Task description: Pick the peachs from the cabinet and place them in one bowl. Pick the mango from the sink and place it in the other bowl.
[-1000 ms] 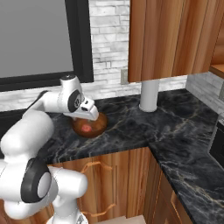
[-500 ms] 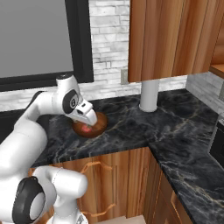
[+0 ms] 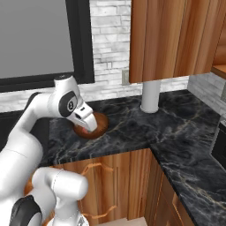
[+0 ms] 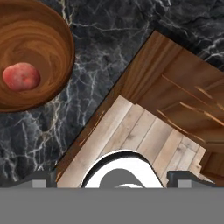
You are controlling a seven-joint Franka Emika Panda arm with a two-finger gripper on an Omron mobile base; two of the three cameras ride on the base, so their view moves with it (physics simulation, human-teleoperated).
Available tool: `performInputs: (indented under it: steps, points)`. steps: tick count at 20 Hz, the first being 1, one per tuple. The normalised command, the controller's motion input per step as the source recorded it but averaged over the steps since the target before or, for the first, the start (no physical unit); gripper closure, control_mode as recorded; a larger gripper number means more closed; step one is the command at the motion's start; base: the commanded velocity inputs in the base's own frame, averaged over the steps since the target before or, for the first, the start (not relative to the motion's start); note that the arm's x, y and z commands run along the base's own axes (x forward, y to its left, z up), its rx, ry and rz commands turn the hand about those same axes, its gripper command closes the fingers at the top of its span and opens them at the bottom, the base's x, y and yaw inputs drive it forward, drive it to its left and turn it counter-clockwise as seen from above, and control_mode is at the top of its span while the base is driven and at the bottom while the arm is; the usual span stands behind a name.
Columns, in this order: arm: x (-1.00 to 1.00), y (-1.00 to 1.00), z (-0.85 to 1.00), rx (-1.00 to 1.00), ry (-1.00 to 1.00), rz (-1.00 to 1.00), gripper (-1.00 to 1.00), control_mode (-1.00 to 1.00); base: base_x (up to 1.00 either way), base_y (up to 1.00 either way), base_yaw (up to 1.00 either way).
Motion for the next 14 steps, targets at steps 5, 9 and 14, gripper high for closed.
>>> performInputs:
  steps: [5, 9, 14]
  points:
    - [-0.34, -0.13, 0.01, 0.00, 0.00, -0.04, -1.00, -1.00, 0.00, 0.00, 0.00]
    - [-0.28, -0.02, 0.00, 0.00, 0.00, -0.02, -1.00, -1.00, 0.00, 0.00, 0.00]
    - [0.00, 0.00, 0.00, 0.00, 0.00, 0.00, -1.00, 1.00, -0.27, -0.12, -0.09]
